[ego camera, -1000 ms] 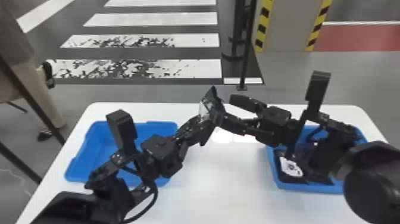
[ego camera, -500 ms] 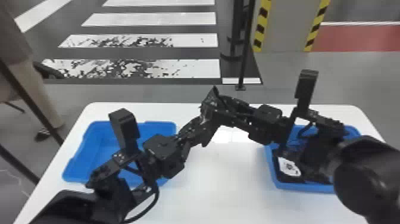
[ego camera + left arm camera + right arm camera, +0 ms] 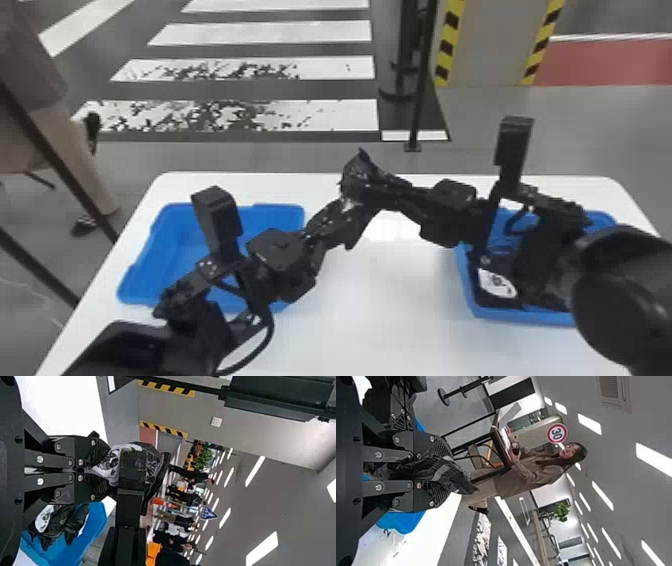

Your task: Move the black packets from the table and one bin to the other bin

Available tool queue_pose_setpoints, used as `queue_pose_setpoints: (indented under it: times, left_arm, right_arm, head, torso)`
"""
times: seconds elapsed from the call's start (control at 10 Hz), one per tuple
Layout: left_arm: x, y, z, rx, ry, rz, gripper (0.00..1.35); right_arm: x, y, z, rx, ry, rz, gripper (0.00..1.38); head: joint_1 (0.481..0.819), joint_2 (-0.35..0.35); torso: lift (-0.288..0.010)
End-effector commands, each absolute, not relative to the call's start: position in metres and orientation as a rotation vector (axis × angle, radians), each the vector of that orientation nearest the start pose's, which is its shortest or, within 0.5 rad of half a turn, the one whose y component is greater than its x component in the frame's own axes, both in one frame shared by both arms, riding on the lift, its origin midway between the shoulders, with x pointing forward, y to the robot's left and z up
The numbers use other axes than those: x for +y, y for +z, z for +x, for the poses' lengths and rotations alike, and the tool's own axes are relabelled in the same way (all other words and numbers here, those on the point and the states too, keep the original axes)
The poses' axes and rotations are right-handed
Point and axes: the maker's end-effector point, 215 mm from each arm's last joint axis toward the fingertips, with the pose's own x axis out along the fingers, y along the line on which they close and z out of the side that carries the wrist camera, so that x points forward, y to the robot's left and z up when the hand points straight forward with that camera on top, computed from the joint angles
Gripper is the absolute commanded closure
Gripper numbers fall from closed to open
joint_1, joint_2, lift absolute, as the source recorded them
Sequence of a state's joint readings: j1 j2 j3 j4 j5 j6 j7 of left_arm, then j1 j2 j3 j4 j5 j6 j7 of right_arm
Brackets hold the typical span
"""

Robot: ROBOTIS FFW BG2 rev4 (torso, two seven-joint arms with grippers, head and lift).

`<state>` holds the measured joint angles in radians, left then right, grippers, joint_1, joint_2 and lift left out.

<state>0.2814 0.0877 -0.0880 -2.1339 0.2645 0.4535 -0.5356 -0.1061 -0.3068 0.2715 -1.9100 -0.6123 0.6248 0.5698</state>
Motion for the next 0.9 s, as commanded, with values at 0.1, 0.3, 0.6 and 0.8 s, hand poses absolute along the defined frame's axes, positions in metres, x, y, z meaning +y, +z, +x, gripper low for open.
queue_pose_setpoints:
  times: [0.1, 0.3, 0.6, 0.8]
  left_arm:
    - [0.062, -0.306, 0.451, 0.175, -0.717, -0.245, 0.87]
    - [0.079, -0.327, 0.455, 0.209, -0.672, -0.229, 0.07]
    - [0.131, -0.359, 0.456, 0.262, -0.544, -0.193, 0.14]
    - [0.158, -0.370, 0.453, 0.277, -0.489, -0.174, 0.14]
  right_arm:
    - [0.000, -0.269, 0.484, 0.254, 1.053, 0.296, 1.28]
    - [-0.020, -0.248, 0.495, 0.196, 1.014, 0.286, 1.28]
    - [-0.097, -0.250, 0.524, 0.168, 0.846, 0.238, 1.28]
    - [-0.172, -0.279, 0.536, 0.203, 0.681, 0.195, 1.28]
  head:
    - [0.695, 0.074]
    - [0.695, 0.074]
    - [0.695, 0.066]
    - [0.695, 0.035]
  torso:
    - [-0.110]
    - [-0.110]
    - [-0.110]
    - [-0.110]
